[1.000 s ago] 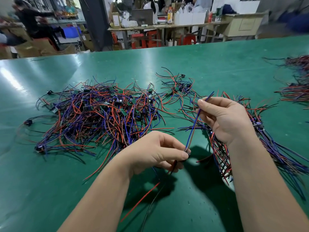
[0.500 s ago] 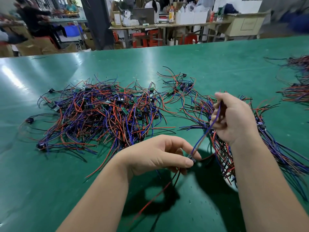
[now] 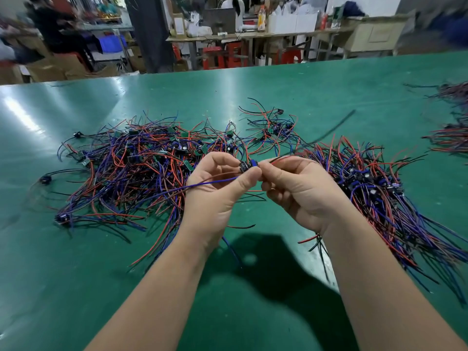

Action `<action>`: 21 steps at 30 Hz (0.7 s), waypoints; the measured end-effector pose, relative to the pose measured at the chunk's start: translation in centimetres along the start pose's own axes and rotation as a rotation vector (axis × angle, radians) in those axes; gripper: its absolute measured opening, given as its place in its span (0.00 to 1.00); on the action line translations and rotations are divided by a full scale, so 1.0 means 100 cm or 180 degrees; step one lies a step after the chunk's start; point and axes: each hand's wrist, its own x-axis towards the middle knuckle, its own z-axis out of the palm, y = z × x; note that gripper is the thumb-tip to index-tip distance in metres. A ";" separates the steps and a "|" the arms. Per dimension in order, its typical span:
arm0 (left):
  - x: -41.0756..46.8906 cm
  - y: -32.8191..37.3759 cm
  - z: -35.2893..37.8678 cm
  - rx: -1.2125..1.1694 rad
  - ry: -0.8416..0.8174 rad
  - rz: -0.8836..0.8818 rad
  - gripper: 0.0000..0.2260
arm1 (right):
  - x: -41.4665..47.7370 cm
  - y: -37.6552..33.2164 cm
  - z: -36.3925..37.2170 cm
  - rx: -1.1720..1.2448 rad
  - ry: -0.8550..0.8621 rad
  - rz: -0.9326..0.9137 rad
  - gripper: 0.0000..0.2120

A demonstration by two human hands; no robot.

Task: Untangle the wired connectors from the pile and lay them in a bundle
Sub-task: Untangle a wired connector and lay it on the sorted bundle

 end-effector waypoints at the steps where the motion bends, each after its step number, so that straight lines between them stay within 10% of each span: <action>1: -0.001 -0.001 0.001 0.0158 -0.0091 0.0117 0.14 | 0.001 0.001 0.000 0.0128 0.0095 0.0012 0.04; 8: -0.001 0.000 -0.006 0.0006 -0.1244 -0.0471 0.20 | 0.002 -0.011 -0.011 0.0433 0.0590 0.0053 0.11; 15: -0.003 0.005 0.001 -0.0078 -0.1033 -0.1589 0.03 | -0.005 -0.010 -0.016 -0.0180 -0.0091 0.0319 0.07; 21: -0.005 0.003 -0.002 0.0351 -0.1046 -0.1982 0.08 | 0.001 -0.008 -0.020 -0.0534 0.0535 0.0095 0.07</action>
